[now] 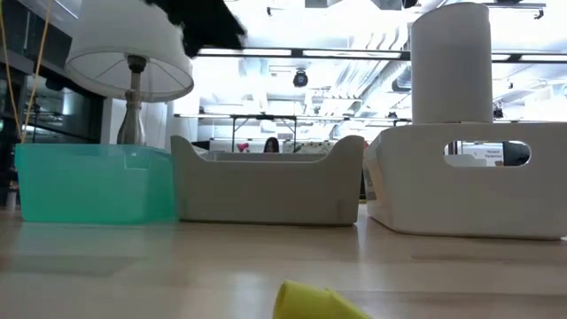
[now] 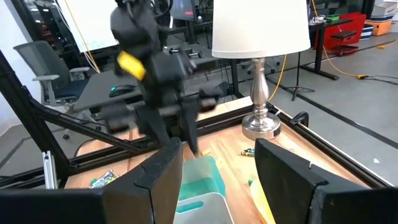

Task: Sort crayons
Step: Put the gray crayon into the yellow bin

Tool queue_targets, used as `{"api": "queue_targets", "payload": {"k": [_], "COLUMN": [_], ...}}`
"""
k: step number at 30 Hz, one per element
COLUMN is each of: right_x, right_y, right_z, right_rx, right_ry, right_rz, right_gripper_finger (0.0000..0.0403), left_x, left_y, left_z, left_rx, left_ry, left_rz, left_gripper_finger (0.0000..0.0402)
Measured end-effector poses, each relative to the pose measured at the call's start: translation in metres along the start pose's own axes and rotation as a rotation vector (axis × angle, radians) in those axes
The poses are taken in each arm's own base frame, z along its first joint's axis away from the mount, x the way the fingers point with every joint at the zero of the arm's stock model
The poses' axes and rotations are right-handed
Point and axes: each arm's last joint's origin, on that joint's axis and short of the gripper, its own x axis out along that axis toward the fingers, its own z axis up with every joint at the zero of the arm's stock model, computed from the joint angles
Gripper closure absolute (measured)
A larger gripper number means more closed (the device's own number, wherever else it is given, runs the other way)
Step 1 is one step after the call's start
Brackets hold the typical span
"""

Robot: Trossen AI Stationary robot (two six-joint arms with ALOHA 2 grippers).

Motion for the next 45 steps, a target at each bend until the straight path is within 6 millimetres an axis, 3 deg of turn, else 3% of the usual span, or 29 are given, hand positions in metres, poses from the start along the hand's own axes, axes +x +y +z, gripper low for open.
{"api": "queue_targets", "payload": {"k": [4, 10, 22, 27, 35, 40, 45], "right_x": [0.0, 0.0, 0.0, 0.001, -0.001, -0.01, 0.006], "right_y": [0.0, 0.0, 0.0, -0.004, -0.059, -0.097, -0.127], "right_z": [0.0, -0.001, -0.001, -0.003, -0.048, -0.073, -0.087], "right_rx": [0.004, 0.005, 0.005, 0.19, 0.53, 0.519, 0.487], "right_ry": [0.001, 0.006, 0.007, 0.021, 0.368, 0.605, 0.765], "right_rz": [0.0, 0.0, 0.001, -0.057, -0.564, -0.93, -1.032], "right_gripper_finger": [0.021, 0.021, 0.021, 0.021, 0.021, 0.021, 0.021], "left_x": [-0.033, -0.055, -0.061, -0.061, -0.061, -0.061, -0.061], "left_y": [0.002, 0.008, 0.009, 0.009, 0.009, 0.009, 0.009], "left_z": [-0.016, -0.032, -0.029, -0.029, -0.029, -0.029, -0.029], "left_rx": [-0.078, -0.125, -0.098, -0.06, -0.06, -0.06, -0.06], "left_ry": [-0.258, -0.385, -0.421, -0.422, -0.421, -0.421, -0.42], "left_rz": [-0.036, -0.026, -0.01, -0.001, -0.001, -0.001, -0.002], "left_gripper_finger": [0.027, 0.027, 0.027, 0.0271, 0.0271, 0.0271, 0.0271]}}
